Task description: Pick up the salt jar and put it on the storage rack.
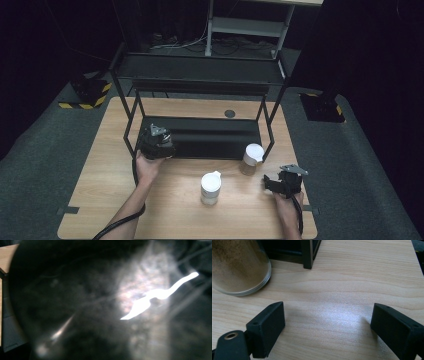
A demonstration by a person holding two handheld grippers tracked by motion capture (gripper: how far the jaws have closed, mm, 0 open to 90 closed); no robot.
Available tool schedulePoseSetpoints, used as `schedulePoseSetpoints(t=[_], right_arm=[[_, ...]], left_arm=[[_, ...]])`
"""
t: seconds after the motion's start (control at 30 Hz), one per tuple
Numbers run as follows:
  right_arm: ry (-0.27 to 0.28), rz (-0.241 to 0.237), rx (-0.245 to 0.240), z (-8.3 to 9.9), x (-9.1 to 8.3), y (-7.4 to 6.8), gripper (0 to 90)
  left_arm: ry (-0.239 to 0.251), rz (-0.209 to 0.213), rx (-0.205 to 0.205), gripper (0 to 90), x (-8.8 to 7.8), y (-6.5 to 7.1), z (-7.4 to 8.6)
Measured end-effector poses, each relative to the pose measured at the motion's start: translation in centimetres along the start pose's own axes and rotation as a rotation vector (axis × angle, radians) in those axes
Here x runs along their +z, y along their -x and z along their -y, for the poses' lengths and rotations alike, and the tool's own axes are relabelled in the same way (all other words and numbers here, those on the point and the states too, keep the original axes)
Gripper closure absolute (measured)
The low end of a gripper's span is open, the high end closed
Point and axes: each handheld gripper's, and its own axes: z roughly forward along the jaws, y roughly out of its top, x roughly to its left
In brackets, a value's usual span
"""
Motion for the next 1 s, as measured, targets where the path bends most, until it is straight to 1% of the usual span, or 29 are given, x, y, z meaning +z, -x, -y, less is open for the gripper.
schedulePoseSetpoints(t=[0.03, 0.07, 0.1, 0.2, 0.47, 0.67, 0.77, 0.83, 1.0], right_arm=[[0.000, 0.000, 0.000, 0.0, 0.0, 0.0, 11.7], [-0.001, 0.000, 0.001, 0.0, 0.0, 0.0, 11.7], [-0.001, 0.000, 0.001, 0.0, 0.0, 0.0, 11.7], [-0.001, -0.001, 0.001, 0.0, 0.0, 0.0, 11.7], [-0.001, -0.001, 0.003, 0.0, 0.0, 0.0, 11.7], [-0.001, -0.002, 0.001, 0.0, 0.0, 0.0, 11.7], [-0.001, -0.002, 0.001, 0.0, 0.0, 0.0, 11.8], [-0.001, -0.002, 0.001, 0.0, 0.0, 0.0, 11.8], [-0.001, -0.003, 0.000, 0.0, 0.0, 0.1, 11.8]], left_arm=[[-0.029, -0.001, 0.030, 31.1, 0.0, -0.2, -0.6], [-0.039, -0.003, 0.036, 31.2, 0.1, -0.3, -0.8], [-0.034, -0.005, 0.027, 31.1, 0.3, -0.2, -0.8], [-0.046, -0.002, 0.014, 31.2, 0.8, -0.4, -1.0], [-0.070, -0.019, 0.022, 31.1, 1.9, -0.1, -1.4], [-0.074, -0.028, 0.008, 31.1, 2.4, -0.3, -1.7], [-0.072, -0.037, 0.008, 31.1, 2.6, -0.3, -1.7], [-0.072, -0.053, 0.018, 31.2, 2.7, -0.1, -1.7], [-0.074, -0.061, 0.026, 31.2, 3.1, 0.1, -1.6]])
